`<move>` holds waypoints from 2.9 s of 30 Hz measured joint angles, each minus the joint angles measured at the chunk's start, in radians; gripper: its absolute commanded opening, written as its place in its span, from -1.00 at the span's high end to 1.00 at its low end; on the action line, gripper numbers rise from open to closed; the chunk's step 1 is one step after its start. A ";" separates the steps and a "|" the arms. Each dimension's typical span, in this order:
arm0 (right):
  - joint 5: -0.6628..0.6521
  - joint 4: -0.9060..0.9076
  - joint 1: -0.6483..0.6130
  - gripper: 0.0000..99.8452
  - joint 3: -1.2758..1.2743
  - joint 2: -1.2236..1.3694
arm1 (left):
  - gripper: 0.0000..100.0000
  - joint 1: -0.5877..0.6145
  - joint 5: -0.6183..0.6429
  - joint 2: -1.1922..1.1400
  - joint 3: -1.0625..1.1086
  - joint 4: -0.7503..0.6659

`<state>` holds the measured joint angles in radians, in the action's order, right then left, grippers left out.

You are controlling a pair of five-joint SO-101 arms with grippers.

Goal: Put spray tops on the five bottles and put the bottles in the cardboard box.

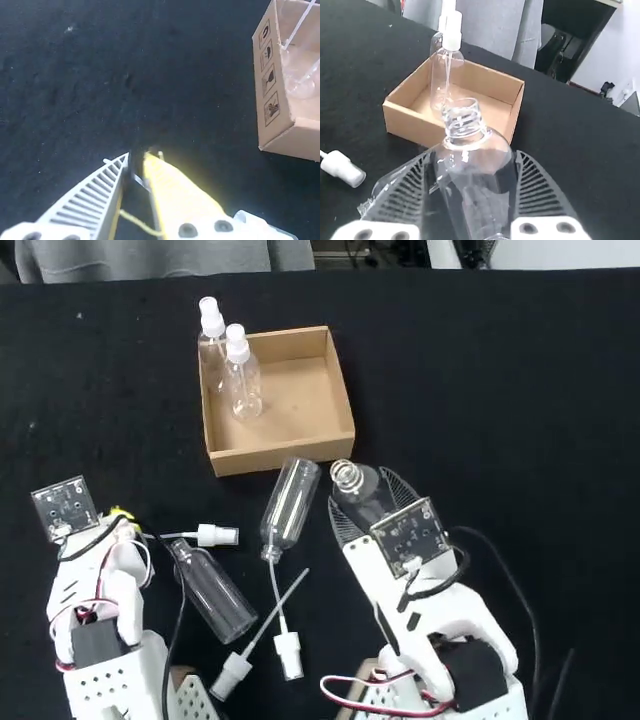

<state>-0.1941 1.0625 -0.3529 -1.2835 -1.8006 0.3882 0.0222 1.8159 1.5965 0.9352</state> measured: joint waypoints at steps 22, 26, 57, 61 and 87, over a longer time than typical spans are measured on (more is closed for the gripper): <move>0.000 -0.044 0.000 0.85 -0.061 0.000 | 0.92 0.000 -0.129 0.008 -0.322 0.186; 0.000 -0.044 0.000 0.85 -0.061 0.000 | 0.92 0.000 -0.157 -0.068 -0.368 0.186; 0.000 -0.044 0.000 0.85 -0.061 0.000 | 0.64 -0.169 -0.520 -0.790 -0.756 0.414; 0.000 -0.044 0.000 0.85 -0.061 0.000 | 0.64 -0.221 -0.571 -0.865 -0.786 0.437; 0.051 -0.144 0.143 0.85 -0.115 0.000 | 0.64 -0.497 -0.736 -1.390 -0.976 0.440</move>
<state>-0.1435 0.9183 -0.2102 -1.3986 -1.8006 -0.1089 -0.7142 0.4258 0.6206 1.3755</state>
